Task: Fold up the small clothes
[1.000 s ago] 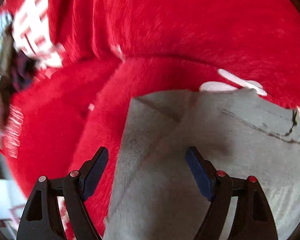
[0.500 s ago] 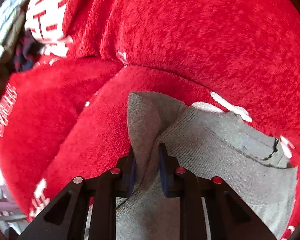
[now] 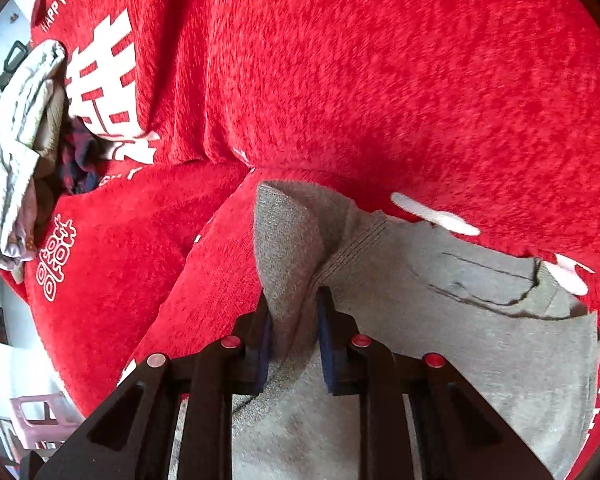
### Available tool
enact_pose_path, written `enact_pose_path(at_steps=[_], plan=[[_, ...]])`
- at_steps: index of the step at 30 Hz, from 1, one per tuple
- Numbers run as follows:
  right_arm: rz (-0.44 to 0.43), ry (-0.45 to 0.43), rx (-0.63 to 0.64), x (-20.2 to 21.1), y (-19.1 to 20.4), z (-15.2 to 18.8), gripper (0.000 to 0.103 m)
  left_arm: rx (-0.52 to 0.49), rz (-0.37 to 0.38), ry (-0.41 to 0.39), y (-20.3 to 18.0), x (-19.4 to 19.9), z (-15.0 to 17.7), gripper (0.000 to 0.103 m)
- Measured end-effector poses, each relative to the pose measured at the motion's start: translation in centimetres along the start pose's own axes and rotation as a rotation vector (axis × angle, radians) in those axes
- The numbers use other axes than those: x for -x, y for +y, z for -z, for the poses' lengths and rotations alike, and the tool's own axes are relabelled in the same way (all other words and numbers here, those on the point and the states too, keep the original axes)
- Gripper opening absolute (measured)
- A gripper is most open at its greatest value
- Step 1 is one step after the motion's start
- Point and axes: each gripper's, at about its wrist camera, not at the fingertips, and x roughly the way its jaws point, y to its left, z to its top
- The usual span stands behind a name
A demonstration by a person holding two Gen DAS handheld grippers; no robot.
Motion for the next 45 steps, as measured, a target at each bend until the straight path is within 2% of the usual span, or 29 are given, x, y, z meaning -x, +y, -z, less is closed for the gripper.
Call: enact_pose_path(at_steps=[10,23,31,45], plan=[[-0.029,-0.046,-0.018,3.6,-2.3,0.8,0.022,-0.061,-0.092,0.002,-2.6,0.2,0.3,0.016],[-0.074,-0.090,-0.063,6.6,-5.8,1.8,0.022,-0.155,-0.107,-0.013,-6.6,0.9,0.6,0.016],[-0.110,-0.073,-0.023,7.9,-6.8,1.2,0.022,-0.221,-0.121,-0.016,-9.0,1.1,0.8,0.016],[-0.107,-0.067,-0.001,9.4,-8.9,1.1,0.021,-0.311,-0.123,-0.002,-12.9,0.9,2.0,0.016]])
